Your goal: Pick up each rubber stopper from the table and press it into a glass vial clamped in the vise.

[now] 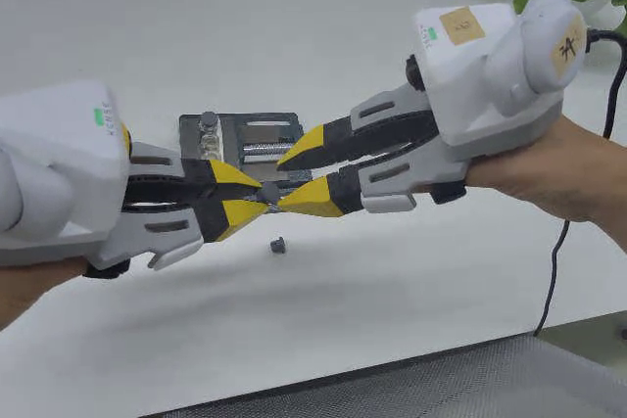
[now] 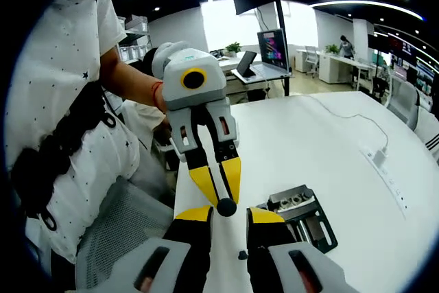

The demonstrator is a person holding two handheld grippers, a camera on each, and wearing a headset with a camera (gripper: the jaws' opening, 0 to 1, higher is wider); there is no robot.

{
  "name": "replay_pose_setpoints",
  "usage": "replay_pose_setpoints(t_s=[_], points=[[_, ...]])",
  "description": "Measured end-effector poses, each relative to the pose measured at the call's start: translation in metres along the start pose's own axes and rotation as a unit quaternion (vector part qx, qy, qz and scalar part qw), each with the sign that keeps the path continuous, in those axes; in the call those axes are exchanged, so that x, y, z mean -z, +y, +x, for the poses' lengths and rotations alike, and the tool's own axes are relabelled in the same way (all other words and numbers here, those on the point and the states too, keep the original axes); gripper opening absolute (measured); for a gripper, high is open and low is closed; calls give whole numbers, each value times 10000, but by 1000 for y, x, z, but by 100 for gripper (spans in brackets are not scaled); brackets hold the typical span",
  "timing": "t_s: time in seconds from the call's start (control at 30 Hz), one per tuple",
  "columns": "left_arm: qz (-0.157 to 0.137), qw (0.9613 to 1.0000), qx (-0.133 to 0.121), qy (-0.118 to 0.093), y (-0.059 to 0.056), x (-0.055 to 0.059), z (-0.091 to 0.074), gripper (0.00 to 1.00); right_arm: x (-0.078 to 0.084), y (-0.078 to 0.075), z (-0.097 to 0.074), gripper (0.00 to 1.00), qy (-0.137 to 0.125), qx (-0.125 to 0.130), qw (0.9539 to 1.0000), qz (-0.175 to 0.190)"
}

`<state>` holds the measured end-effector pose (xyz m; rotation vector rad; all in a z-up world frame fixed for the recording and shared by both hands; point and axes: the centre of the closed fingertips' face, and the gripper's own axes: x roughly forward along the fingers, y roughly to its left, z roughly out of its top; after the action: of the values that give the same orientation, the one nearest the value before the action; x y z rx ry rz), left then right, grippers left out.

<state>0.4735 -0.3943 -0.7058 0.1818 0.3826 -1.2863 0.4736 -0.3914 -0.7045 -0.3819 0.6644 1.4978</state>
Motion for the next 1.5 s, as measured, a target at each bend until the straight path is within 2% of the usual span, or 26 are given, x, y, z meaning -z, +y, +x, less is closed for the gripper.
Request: replay_pose_setpoints(t_s=[0.13,0.67,1.5], points=[[8,10000,-9,-30,-1,-1,-1,4,0,4,1,10,45,-101,9999,-57],[17,10000,39,-37,-5,1,-1,4,0,9,5,8,90,-163,9998,-120],[76,9999,72,-11,-6,-1,-3,4,-3,12,5,7,63,-211,9996,-180]])
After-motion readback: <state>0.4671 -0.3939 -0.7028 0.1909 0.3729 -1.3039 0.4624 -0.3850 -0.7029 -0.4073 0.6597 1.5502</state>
